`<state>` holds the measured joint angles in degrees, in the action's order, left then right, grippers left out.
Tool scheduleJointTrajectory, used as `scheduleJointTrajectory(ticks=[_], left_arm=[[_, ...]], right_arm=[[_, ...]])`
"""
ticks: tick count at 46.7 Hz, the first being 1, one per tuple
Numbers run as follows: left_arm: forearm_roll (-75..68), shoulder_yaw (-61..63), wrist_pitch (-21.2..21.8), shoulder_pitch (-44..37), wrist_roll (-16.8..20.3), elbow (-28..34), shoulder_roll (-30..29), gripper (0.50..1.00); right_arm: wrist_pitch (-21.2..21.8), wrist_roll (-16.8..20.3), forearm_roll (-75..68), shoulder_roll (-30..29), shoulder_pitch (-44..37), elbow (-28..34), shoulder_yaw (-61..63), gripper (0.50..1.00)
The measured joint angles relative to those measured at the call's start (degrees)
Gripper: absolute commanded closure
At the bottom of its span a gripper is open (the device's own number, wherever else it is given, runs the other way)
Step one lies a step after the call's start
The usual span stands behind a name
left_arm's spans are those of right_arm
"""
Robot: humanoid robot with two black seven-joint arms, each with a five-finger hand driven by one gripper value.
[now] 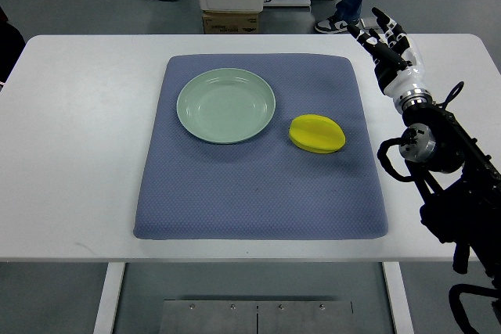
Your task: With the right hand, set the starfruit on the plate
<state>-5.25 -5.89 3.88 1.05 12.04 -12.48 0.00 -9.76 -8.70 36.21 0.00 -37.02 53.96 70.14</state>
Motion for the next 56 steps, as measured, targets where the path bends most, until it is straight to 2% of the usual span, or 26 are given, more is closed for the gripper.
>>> scheduleJointTrajectory(ticks=[56], left_arm=[[0.1, 0.1, -0.2, -0.1, 0.0, 0.0, 0.0, 0.5]], right_arm=[[0.0, 0.0, 0.0, 0.0, -0.6, -0.4, 0.0, 0.5]])
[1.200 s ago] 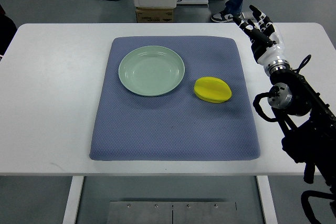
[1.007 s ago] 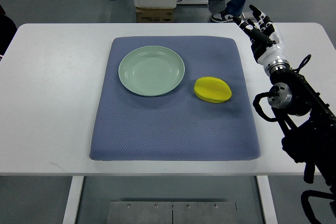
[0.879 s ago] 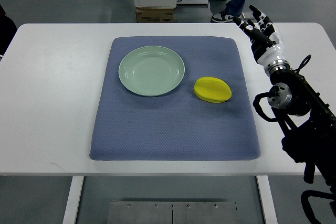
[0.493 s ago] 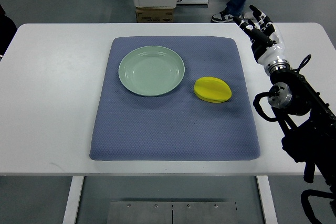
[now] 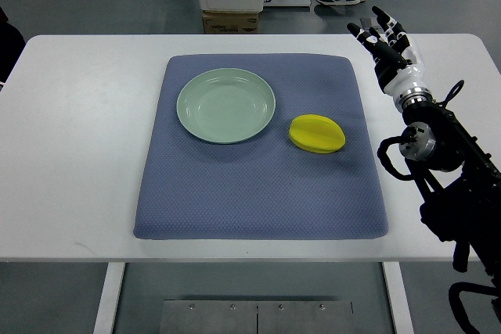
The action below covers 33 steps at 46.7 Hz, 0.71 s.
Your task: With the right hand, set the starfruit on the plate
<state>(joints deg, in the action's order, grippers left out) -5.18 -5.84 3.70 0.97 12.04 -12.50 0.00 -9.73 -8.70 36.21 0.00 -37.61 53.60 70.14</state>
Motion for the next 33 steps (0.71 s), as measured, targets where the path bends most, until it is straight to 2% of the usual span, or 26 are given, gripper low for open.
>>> scheduleJointTrajectory(ticks=[33], left_arm=[[0.0, 0.0, 0.0, 0.0, 0.0, 0.0, 0.0, 0.5]], right_arm=[[0.0, -0.1, 0.0, 0.0, 0.5, 0.3, 0.1, 0.5]])
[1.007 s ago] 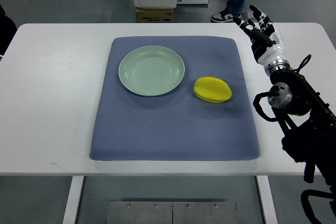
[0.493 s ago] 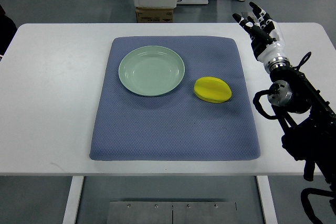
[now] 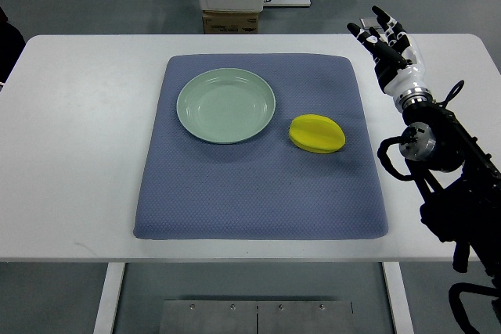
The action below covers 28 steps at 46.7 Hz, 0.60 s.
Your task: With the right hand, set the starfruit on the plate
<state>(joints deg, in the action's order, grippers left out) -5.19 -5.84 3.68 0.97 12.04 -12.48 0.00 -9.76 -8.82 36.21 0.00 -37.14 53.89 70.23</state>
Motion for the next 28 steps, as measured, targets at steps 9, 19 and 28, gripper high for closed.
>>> scheduleJointTrajectory(ticks=[9, 19, 28], left_arm=[[0.0, 0.0, 0.0, 0.0, 0.0, 0.0, 0.0, 0.5], [0.0, 0.0, 0.0, 0.0, 0.0, 0.0, 0.0, 0.5], [0.0, 0.0, 0.0, 0.0, 0.0, 0.0, 0.0, 0.5]], right_arm=[[0.0, -0.8, 0.0, 0.0, 0.3, -0.1, 0.0, 0.5], [0.1, -1.3, 0.0, 0.0, 0.5, -0.2, -0.2, 0.5], [0.2, -1.2, 0.0, 0.0, 0.3, -0.4, -3.3, 0.5]])
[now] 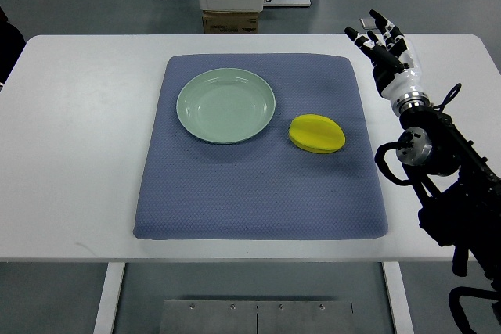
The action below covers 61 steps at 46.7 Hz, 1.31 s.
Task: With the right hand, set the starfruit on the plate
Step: 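Move the right hand over the yellow starfruit and lower it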
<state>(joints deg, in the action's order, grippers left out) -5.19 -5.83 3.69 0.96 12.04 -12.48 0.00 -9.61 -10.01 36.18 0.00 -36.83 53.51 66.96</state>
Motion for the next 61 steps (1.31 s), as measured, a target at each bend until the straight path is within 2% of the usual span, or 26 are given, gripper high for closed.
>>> scheduleJointTrajectory(ticks=[17, 24, 34, 54, 61], left_arm=[[0.0, 0.0, 0.0, 0.0, 0.0, 0.0, 0.0, 0.5], [0.0, 0.0, 0.0, 0.0, 0.0, 0.0, 0.0, 0.5], [0.0, 0.0, 0.0, 0.0, 0.0, 0.0, 0.0, 0.5], [0.0, 0.0, 0.0, 0.0, 0.0, 0.0, 0.0, 0.5], [0.0, 0.0, 0.0, 0.0, 0.0, 0.0, 0.0, 0.5]], right_arm=[[0.0, -2.0, -1.0, 0.0, 0.0, -0.3, -3.1, 0.5], [0.0, -1.5, -2.0, 0.0, 0.1, -0.3, -4.7, 0.5], [1.7, -2.2, -1.3, 0.0, -0.1, 0.2, -12.2, 0.5], [3.6, -2.7, 5.4, 7.4, -4.5, 1.1, -21.7, 0.5], [5.0, -5.3, 8.7, 11.6, -6.2, 1.6, -26.9, 0.5]])
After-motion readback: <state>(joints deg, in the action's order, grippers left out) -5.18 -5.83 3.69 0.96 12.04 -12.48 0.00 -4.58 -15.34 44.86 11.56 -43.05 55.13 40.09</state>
